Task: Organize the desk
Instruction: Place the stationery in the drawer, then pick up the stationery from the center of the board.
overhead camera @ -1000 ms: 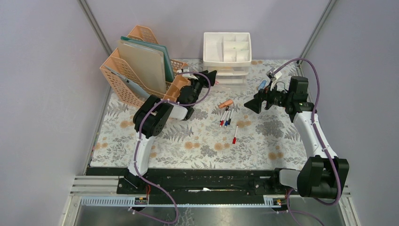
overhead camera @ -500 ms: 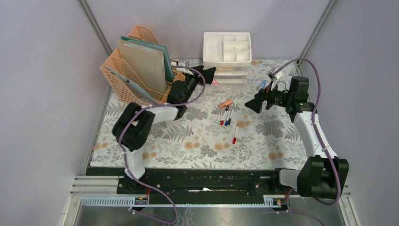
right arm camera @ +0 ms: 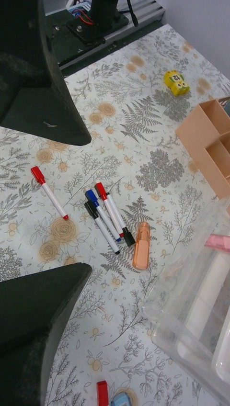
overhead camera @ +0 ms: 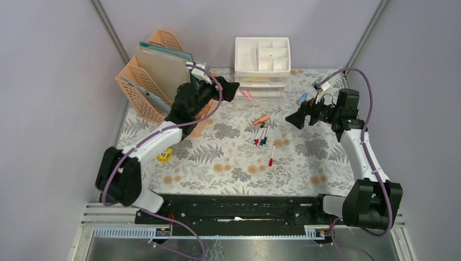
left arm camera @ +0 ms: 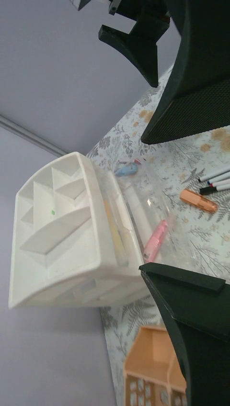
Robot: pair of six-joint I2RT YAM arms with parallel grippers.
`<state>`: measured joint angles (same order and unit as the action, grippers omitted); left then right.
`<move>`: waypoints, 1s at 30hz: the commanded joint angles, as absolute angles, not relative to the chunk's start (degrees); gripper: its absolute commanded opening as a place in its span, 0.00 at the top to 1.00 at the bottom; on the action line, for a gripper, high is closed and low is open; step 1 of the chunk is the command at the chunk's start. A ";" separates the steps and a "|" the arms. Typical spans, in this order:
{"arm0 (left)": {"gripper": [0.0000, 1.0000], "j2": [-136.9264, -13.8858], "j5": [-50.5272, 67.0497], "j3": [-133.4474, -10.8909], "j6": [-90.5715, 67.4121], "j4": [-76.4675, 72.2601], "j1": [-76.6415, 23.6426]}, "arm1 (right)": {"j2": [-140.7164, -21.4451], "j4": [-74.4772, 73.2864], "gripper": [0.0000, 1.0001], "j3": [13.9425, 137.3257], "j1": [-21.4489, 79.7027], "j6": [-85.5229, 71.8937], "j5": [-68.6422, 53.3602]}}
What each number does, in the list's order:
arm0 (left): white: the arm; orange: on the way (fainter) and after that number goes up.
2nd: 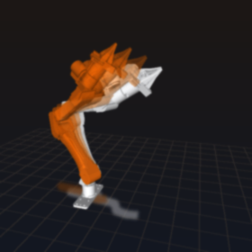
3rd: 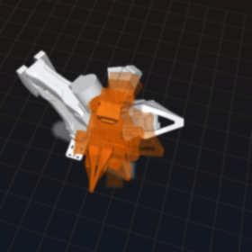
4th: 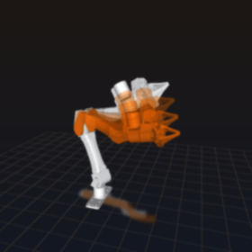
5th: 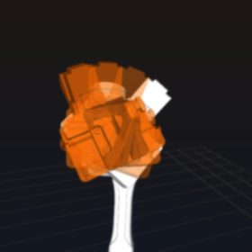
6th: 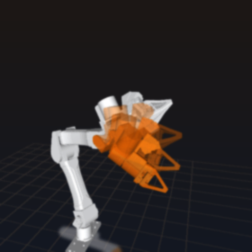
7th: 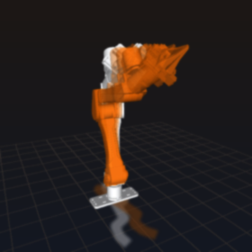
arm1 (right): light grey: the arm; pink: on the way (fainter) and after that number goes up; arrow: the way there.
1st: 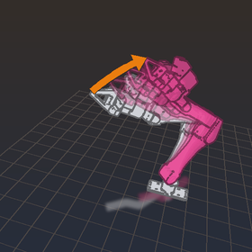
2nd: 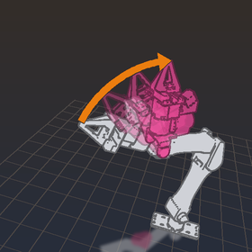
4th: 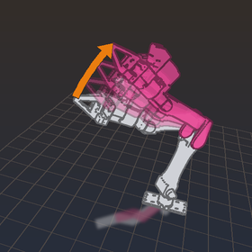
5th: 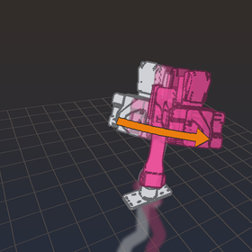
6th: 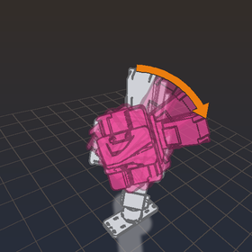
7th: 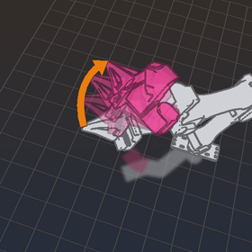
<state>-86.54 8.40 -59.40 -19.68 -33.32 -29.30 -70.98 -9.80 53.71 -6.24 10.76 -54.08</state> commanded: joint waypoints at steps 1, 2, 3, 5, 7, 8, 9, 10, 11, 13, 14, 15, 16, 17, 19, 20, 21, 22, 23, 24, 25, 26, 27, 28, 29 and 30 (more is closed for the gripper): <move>0.01 -76.84 8.07 -57.76 -18.46 -21.87 -27.36 | -71.37 -7.65 0.00 53.77 -6.68 9.90 -50.29; 0.01 -75.01 6.85 -57.08 -18.78 -19.70 -27.01 | -71.60 -7.53 0.00 53.86 -6.68 9.68 -49.36; 0.01 -73.22 5.55 -56.31 -18.98 -17.77 -26.62 | -71.85 -7.29 0.00 54.00 -6.68 9.28 -48.32; 0.01 -69.91 4.27 -54.84 -18.61 -14.56 -25.74 | -72.54 -7.04 0.00 54.45 -6.68 8.54 -46.22; 0.01 -67.32 4.05 -53.31 -17.54 -12.29 -24.97 | -73.61 -7.08 0.00 55.24 -6.68 7.54 -43.76; 0.01 -66.38 4.19 -52.67 -16.39 -11.39 -24.70 | -74.17 -7.04 0.00 55.78 -6.68 7.13 -42.25; 0.01 -65.71 4.45 -52.11 -15.19 -10.43 -24.44 | -74.70 -7.03 0.00 56.36 -6.68 6.76 -40.50; 0.01 -65.32 4.55 -51.55 -13.82 -9.40 -24.39 | -75.17 -7.03 0.00 56.94 -6.68 6.36 -37.65; 0.01 -65.22 4.49 -51.43 -12.71 -8.13 -24.41 | -75.62 -6.92 0.00 57.56 -6.68 6.04 -35.76; 0.01 -65.56 4.11 -51.89 -11.04 -5.33 -24.39 | -76.55 -5.58 0.00 58.64 -6.68 4.76 -31.73; 0.01 -65.83 4.07 -52.43 -10.59 -3.29 -24.39 | -77.45 -4.75 0.00 59.08 -6.68 4.10 -29.67; 0.01 -66.09 4.15 -53.08 -10.29 -1.87 -24.35 | -78.36 -3.89 0.00 59.58 -6.67 3.15 -27.68; 0.01 -66.21 4.21 -53.57 -10.12 -0.76 -24.37 | -79.42 -3.18 0.00 60.36 -6.68 2.21 -25.70; 0.01 -66.31 4.25 -53.81 -10.04 -0.19 -24.40 | -81.01 -2.83 0.00 61.28 -6.68 1.02 -23.56; 0.01 -66.00 4.66 -54.19 -9.93 0.83 -24.43 | -84.51 -2.91 0.00 64.07 -6.67 -2.30 -20.09; 0.01 -65.65 4.74 -54.22 -9.80 1.10 -24.39 | -86.32 -3.15 0.00 65.47 -6.68 -3.25 -18.68; 0.01 -65.25 4.70 -53.98 -9.56 0.97 -24.43 | -88.32 -3.56 0.00 67.04 -6.62 -4.36 -17.07; 0.01 -64.89 4.47 -53.70 -9.46 0.78 -24.42 | -90.41 -4.04 0.00 68.56 -6.60 -5.58 -15.49; 0.01 -64.54 4.07 -53.44 -9.14 0.64 -24.43 | -92.36 -4.73 0.00 70.50 -6.59 -6.76 -13.86; 0.01 -64.31 3.57 -53.27 -8.83 0.74 -24.43 | -94.68 -5.84 0.00 72.64 -6.59 -7.37 -12.87; 0.01 -64.18 2.91 -53.26 -8.37 0.89 -24.39 | -96.96 -7.18 0.00 75.21 -6.53 -7.86 -11.69; 0.01 -64.04 2.41 -53.33 -8.09 1.02 -24.43 | -99.13 -8.54 0.00 77.80 -6.51 -8.40 -10.61; 0.01 -63.99 1.93 -53.35 -7.83 1.18 -24.39 | -101.34 -9.62 0.00 79.97 -6.46 -8.66 -9.98; 0.01 -63.94 1.53 -53.43 -7.68 1.35 -24.42 | -103.24 -10.65 0.00 82.20 -6.38 -8.77 -9.37; 0.01 -63.88 1.41 -53.51 -7.65 1.55 -24.41 | -105.26 -11.77 0.00 84.23 -6.15 -8.74 -8.45; 0.01 -63.80 1.37 -53.55 -7.55 1.62 -24.43 | -107.11 -12.78 0.00 86.43 -5.82 -8.52 -7.23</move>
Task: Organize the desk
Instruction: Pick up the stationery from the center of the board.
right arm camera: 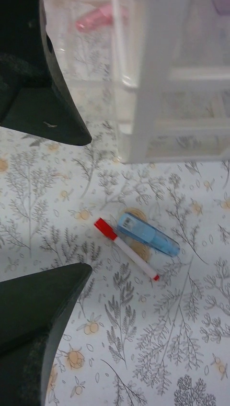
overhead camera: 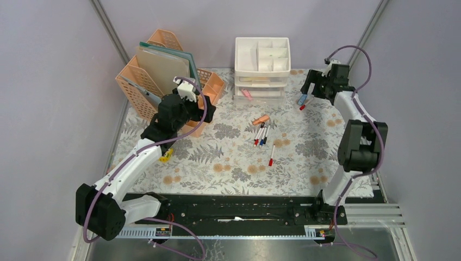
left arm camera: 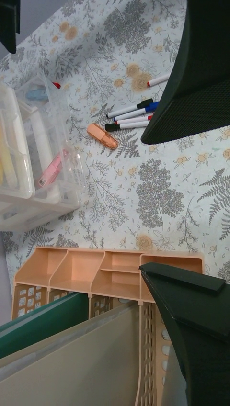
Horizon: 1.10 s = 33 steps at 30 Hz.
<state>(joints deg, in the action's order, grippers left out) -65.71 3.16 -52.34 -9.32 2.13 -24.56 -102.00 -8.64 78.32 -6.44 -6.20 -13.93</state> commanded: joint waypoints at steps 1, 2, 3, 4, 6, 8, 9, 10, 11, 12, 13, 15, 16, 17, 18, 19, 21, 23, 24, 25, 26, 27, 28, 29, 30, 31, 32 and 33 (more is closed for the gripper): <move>0.01 -63.69 1.35 -53.53 -7.54 1.66 -24.38 | -108.79 -13.51 0.00 88.35 -5.54 -8.24 -6.08; 0.01 -63.57 1.37 -53.40 -7.63 1.52 -24.37 | -110.50 -14.07 0.01 90.40 -5.21 -7.92 -4.77; 0.01 -63.55 1.32 -53.36 -7.57 1.38 -24.38 | -112.66 -14.63 0.05 91.87 -4.95 -7.43 -4.33; 0.01 -63.55 1.29 -53.31 -7.49 1.36 -24.38 | -114.29 -15.33 0.08 93.40 -4.66 -7.10 -4.07; 0.01 -63.75 1.10 -53.34 -7.40 1.49 -24.38 | -117.45 -17.09 0.15 96.56 -3.98 -6.97 -3.11; 0.01 -63.93 0.99 -53.51 -7.30 1.76 -24.42 | -120.05 -18.13 0.22 98.85 -3.32 -6.86 -2.28; 0.01 -64.07 1.04 -53.59 -7.21 1.86 -24.37 | -121.22 -18.40 0.26 99.71 -2.98 -6.86 -1.65; 0.01 -64.09 0.87 -53.53 -7.17 1.90 -24.37 | -122.26 -18.53 0.30 100.43 -2.65 -6.79 -1.03; 0.01 -64.10 0.89 -53.54 -7.15 1.86 -24.39 | -123.06 -18.58 0.32 101.06 -2.31 -6.89 -0.37; 0.01 -64.08 0.86 -53.53 -7.16 1.91 -24.38 | -123.85 -18.70 0.35 101.53 -2.02 -7.12 0.43; 0.01 -64.03 0.86 -53.53 -7.20 1.91 -24.35 | -124.64 -18.84 0.37 101.98 -1.78 -7.19 1.53; 0.01 -64.21 0.96 -53.53 -7.20 1.89 -24.39 | -125.92 -18.97 0.38 102.73 -1.26 -7.38 3.10; 0.01 -64.29 0.99 -53.56 -7.21 1.96 -24.38 | -126.55 -19.03 0.39 103.08 -1.04 -7.43 3.77; 0.01 -64.33 0.96 -53.54 -7.21 1.95 -24.38 | -127.11 -19.07 0.41 103.49 -0.85 -7.47 4.16; 0.01 -64.36 0.98 -53.55 -7.20 1.92 -24.43 | -127.92 -19.18 0.41 103.84 -0.69 -7.47 4.62; 0.01 -64.34 1.01 -53.61 -7.21 1.99 -24.40 | -128.53 -19.35 0.43 104.47 -0.56 -7.35 5.00; 0.01 -64.33 0.89 -53.57 -7.12 1.99 -24.41 | -129.89 -19.78 0.44 105.69 -0.36 -7.22 5.66; 0.01 -64.25 0.76 -53.61 -6.99 2.02 -24.38 | -131.04 -20.26 0.46 106.94 -0.28 -7.08 5.89; 0.01 -64.24 0.66 -53.55 -6.94 2.04 -24.40 | -131.46 -20.41 0.47 107.49 -0.27 -7.04 6.15; 0.01 -64.20 0.54 -53.60 -6.94 2.10 -24.40 | -131.90 -20.58 0.47 107.97 -0.26 -6.96 6.23; 0.01 -64.21 0.45 -53.55 -6.87 2.11 -24.43 | -132.37 -20.71 0.48 108.50 -0.31 -6.90 6.39; 0.01 -64.18 0.44 -53.57 -6.78 2.09 -24.43 | -132.75 -20.86 0.48 109.01 -0.34 -6.82 6.49; 0.01 -64.18 0.46 -53.53 -6.82 2.08 -24.39 | -133.18 -20.98 0.48 109.44 -0.27 -6.77 6.66; 0.01 -64.22 0.51 -53.53 -6.83 2.10 -24.35 | -133.64 -21.19 0.48 110.23 -0.31 -6.70 6.95; 0.01 -64.22 0.50 -53.53 -6.85 2.11 -24.41 | -134.07 -21.33 0.48 110.61 -0.28 -6.54 7.19; 0.01 -64.20 0.46 -53.53 -6.84 2.07 -24.41 | -134.47 -21.47 0.48 111.09 -0.31 -6.39 7.42; 0.01 -64.37 0.40 -53.53 -6.77 2.08 -24.43 | -134.81 -21.53 0.47 111.42 -0.27 -6.29 7.63; 0.01 -64.39 0.30 -53.53 -6.70 2.11 -24.40 | -135.16 -21.53 0.47 111.68 -0.29 -6.18 7.64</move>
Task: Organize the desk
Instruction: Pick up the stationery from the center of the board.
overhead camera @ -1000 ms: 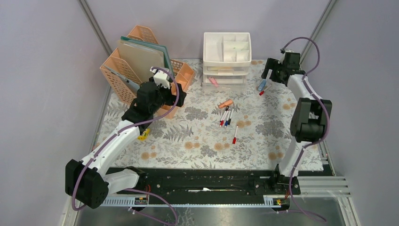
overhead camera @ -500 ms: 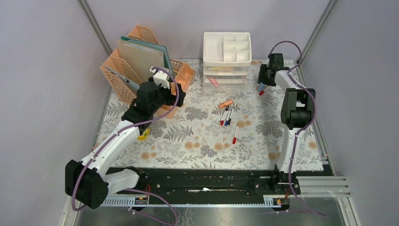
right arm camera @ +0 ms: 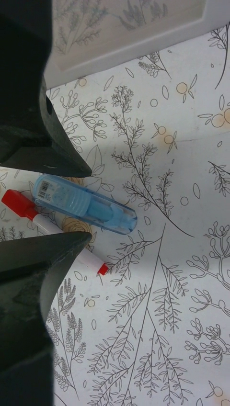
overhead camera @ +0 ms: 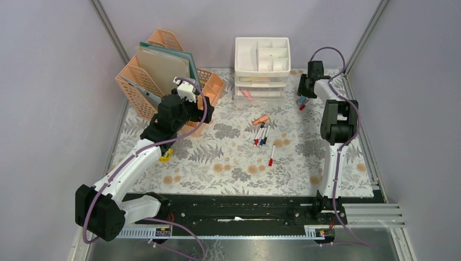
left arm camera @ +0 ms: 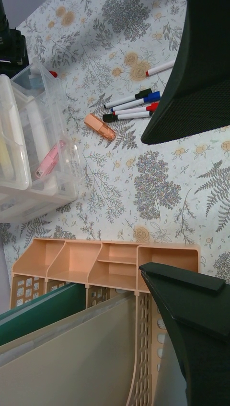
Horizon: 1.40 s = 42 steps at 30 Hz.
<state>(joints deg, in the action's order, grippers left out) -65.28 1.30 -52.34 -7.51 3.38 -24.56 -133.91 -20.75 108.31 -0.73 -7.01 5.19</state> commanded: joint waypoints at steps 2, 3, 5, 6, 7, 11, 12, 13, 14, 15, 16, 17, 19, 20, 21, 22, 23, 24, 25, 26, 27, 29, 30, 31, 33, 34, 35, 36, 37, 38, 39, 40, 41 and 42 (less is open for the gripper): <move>0.01 -64.19 0.24 -53.53 -6.61 2.20 -24.38 | -135.74 -21.53 0.47 112.13 -0.31 -5.96 8.17; 0.01 -64.20 0.19 -53.57 -6.53 2.27 -24.40 | -136.02 -21.53 0.47 112.31 -0.28 -5.85 8.45; 0.01 -64.08 0.18 -53.53 -6.38 2.20 -24.41 | -136.58 -21.53 0.47 112.52 -0.28 -5.64 8.54; 0.01 -64.02 0.25 -53.53 -6.41 2.20 -24.36 | -136.85 -21.60 0.47 112.61 -0.27 -5.56 8.27; 0.01 -63.92 0.19 -53.53 -6.40 2.18 -24.39 | -137.01 -21.62 0.47 112.62 -0.32 -5.50 8.16; 0.01 -63.90 0.22 -53.53 -6.32 2.26 -24.35 | -137.52 -21.71 0.48 112.24 1.45 -4.81 7.93; 0.01 -63.90 0.20 -53.53 -6.33 2.26 -24.37 | -137.62 -21.71 0.48 112.05 1.58 -4.51 7.67; 0.01 -63.92 0.25 -53.53 -6.33 2.28 -24.40 | -137.76 -21.71 0.48 111.87 1.69 -4.37 7.53; 0.01 -63.86 0.21 -53.53 -6.33 2.28 -24.37 | -137.85 -21.71 0.50 111.62 1.85 -4.20 7.42; 0.01 -63.81 0.17 -53.53 -6.33 2.24 -24.39 | -137.88 -21.73 0.50 111.38 2.04 -4.02 7.41; 0.01 -63.81 0.24 -53.53 -6.33 2.24 -24.35 | -137.90 -21.71 0.51 111.13 2.16 -3.83 7.20; 0.01 -63.81 0.23 -53.53 -6.33 2.25 -24.38 | -137.90 -21.75 0.53 110.81 2.26 -3.65 7.15; 0.01 -63.80 0.16 -53.52 -6.33 2.27 -24.43 | -137.90 -22.00 0.55 110.24 2.49 -3.43 6.89; 0.01 -63.73 0.17 -53.52 -6.32 2.27 -24.37 | -137.85 -22.17 0.57 110.05 2.54 -3.29 6.72; 0.01 -63.72 0.18 -53.53 -6.33 2.26 -24.41 | -137.71 -22.25 0.60 109.71 2.55 -3.33 6.56; 0.01 -63.65 0.22 -53.53 -6.33 2.23 -24.41 | -137.46 -22.24 0.62 109.16 2.56 -3.33 6.48; 0.01 -63.62 0.18 -53.53 -6.32 2.26 -24.42 | -137.15 -22.24 0.64 108.62 2.55 -3.26 6.49; 0.01 -63.63 0.20 -53.53 -6.33 2.24 -24.43 | -136.79 -22.24 0.67 107.85 2.51 -3.22 6.28; 0.01 -63.53 0.24 -53.53 -6.37 2.17 -24.39 | -136.28 -22.24 0.70 107.23 2.54 -3.16 5.94; 0.01 -63.48 0.23 -53.53 -6.37 2.24 -24.42 | -135.65 -22.19 0.73 106.58 2.53 -3.15 5.59; 0.01 -63.46 0.18 -53.53 -6.41 2.20 -24.38 | -134.63 -21.97 0.76 105.70 2.53 -3.31 4.74; 0.01 -63.37 0.18 -53.53 -6.36 2.20 -24.39 | -131.87 -21.23 0.82 103.79 2.47 -3.37 1.99; 0.01 -63.30 0.18 -53.50 -6.33 2.20 -24.38 | -130.18 -20.74 0.82 102.69 2.52 -3.87 0.57; 0.01 -63.40 0.21 -53.52 -6.33 2.20 -24.38 | -128.39 -19.96 0.83 101.34 2.52 -4.42 -1.19; 0.01 -63.37 0.19 -53.53 -6.33 2.15 -24.43 | -124.68 -18.33 0.86 98.49 2.54 -5.45 -3.82; 0.01 -63.29 0.22 -53.53 -6.33 2.27 -24.43 | -122.84 -17.37 0.86 96.85 2.48 -6.06 -4.62; 0.01 -63.28 0.24 -53.53 -6.31 2.28 -24.38 | -120.87 -16.28 0.86 95.22 2.52 -6.48 -5.20; 0.01 -63.16 0.18 -53.53 -6.25 2.26 -24.38 | -118.93 -15.39 0.88 93.61 2.47 -6.70 -5.82; 0.01 -63.04 0.18 -53.48 -6.20 2.27 -24.42 | -117.14 -14.57 0.89 91.90 2.48 -6.82 -6.40; 0.01 -62.83 0.18 -53.52 -6.10 2.24 -24.40 | -115.27 -14.11 0.91 90.34 2.42 -6.56 -7.34; 0.01 -62.85 -1.10 -53.50 -6.15 2.28 -24.41 | -113.52 -13.70 0.92 88.75 2.38 -5.87 -8.83; 0.01 -62.72 -1.29 -53.46 -6.07 2.28 -24.42 | -111.86 -13.09 0.93 87.05 2.34 -5.77 -9.55; 0.01 -62.66 -1.31 -53.46 -6.07 2.21 -24.43 | -110.10 -12.50 0.96 85.34 2.36 -5.75 -10.25; 0.01 -62.59 -1.39 -53.44 -6.06 2.20 -24.37 | -108.54 -12.19 1.00 83.67 2.24 -4.67 -12.50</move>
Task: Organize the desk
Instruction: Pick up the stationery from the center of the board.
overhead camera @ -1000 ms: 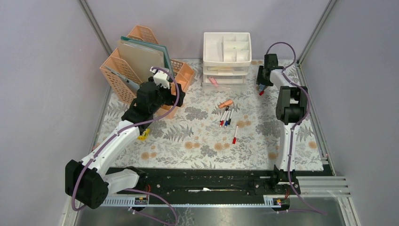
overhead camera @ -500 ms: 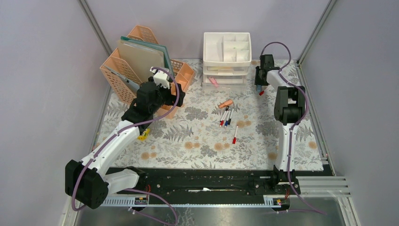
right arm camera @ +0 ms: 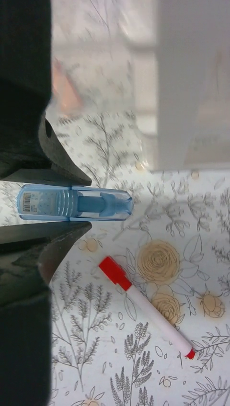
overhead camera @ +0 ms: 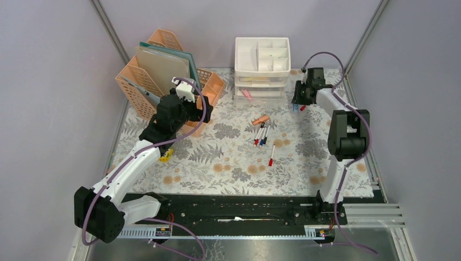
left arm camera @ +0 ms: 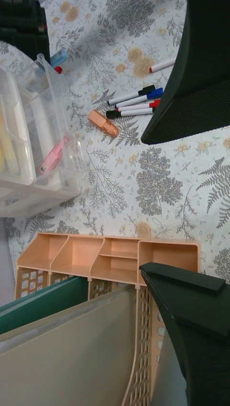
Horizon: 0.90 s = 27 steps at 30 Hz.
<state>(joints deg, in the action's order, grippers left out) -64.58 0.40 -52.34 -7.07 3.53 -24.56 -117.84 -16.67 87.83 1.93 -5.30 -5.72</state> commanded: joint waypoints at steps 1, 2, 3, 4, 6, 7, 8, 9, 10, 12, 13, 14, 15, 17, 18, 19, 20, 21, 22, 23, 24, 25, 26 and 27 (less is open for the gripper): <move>0.01 -62.62 -1.40 -53.44 -6.06 2.15 -24.43 | -106.90 -11.64 1.00 82.03 2.00 -4.23 -13.88; 0.01 -62.58 -1.38 -53.44 -6.00 2.19 -24.43 | -105.39 -11.07 1.00 80.41 1.83 -4.41 -14.24; 0.01 -62.58 -1.48 -53.44 -5.97 2.20 -24.42 | -103.69 -10.72 1.00 78.34 1.48 -4.44 -15.60; 0.01 -62.50 -1.56 -53.44 -5.98 2.26 -24.41 | -102.08 -10.41 1.00 76.82 0.93 -4.13 -17.06; 0.01 -62.50 -1.67 -53.44 -5.83 2.26 -24.36 | -98.72 -8.76 1.00 73.24 0.33 -5.03 -19.21; 0.01 -62.41 -1.75 -53.44 -5.73 2.22 -24.36 | -97.09 -8.04 1.00 71.70 -1.38 -5.22 -20.90; 0.01 -62.35 -1.76 -53.36 -5.71 2.13 -24.37 | -95.62 -7.41 1.00 70.17 -2.15 -4.87 -23.19; 0.01 -62.36 -1.76 -53.29 -5.71 2.02 -24.38 | -93.95 -6.90 1.00 68.72 -2.65 -4.41 -24.73; 0.01 -62.24 -1.80 -53.22 -5.64 1.96 -24.43 | -91.90 -6.60 1.00 67.62 -2.90 -3.36 -25.98; 0.01 -62.31 -1.76 -53.25 -5.63 1.98 -24.41 | -89.08 -6.51 1.00 66.15 -2.99 -0.77 -29.29; 0.01 -62.31 -1.76 -53.18 -5.63 1.95 -24.36 | -87.74 -6.42 1.00 65.57 -2.99 -0.33 -30.79; 0.01 -62.31 -1.76 -53.17 -5.63 1.98 -24.38 | -86.43 -6.20 1.00 65.11 -2.99 1.75 -32.75; 0.01 -62.34 -1.83 -53.17 -5.63 1.99 -24.41 | -85.32 -6.16 1.00 64.90 -2.99 3.37 -34.97; 0.01 -62.35 -1.91 -53.17 -5.54 2.01 -24.39 | -83.65 -5.97 1.00 64.82 -2.99 5.86 -38.51; 0.01 -62.40 -1.97 -53.16 -5.54 2.00 -24.37 | -83.17 -6.11 1.00 65.15 -2.99 7.44 -40.46; 0.01 -62.34 -2.00 -53.17 -5.45 1.97 -24.42 | -82.95 -6.73 1.00 65.77 -2.99 9.40 -42.42; 0.01 -62.36 -2.02 -53.17 -5.38 2.02 -24.38 | -82.82 -7.40 1.00 66.54 -2.92 11.18 -44.30; 0.01 -62.44 -2.02 -53.11 -5.31 1.90 -24.39 | -82.92 -7.73 1.00 67.37 -2.71 12.71 -45.68; 0.01 -62.43 -2.02 -53.09 -5.30 1.91 -24.38 | -83.14 -8.37 1.00 68.70 -2.42 14.61 -47.34; 0.01 -62.41 -2.02 -53.09 -5.23 1.84 -24.39 | -83.53 -9.62 0.99 70.17 -1.95 16.89 -48.39; 0.01 -62.40 -2.02 -53.04 -5.25 1.82 -24.41 | -84.03 -11.06 0.98 71.73 -1.34 19.89 -49.04; 0.01 -62.36 -2.02 -53.05 -5.27 1.84 -24.40 | -84.60 -12.59 0.97 73.12 -0.56 22.83 -49.39; 0.01 -62.40 -2.02 -53.07 -5.23 1.78 -24.42 | -85.20 -14.01 0.96 74.72 -0.30 26.25 -49.63; 0.01 -62.36 -2.02 -53.08 -5.17 1.84 -24.38 | -85.86 -16.22 0.95 76.29 1.57 30.18 -49.99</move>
<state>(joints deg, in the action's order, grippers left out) -64.07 -0.95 -52.34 -5.98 3.51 -24.56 -84.58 -11.29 69.17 -2.02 14.90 -43.70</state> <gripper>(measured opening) 0.987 0.357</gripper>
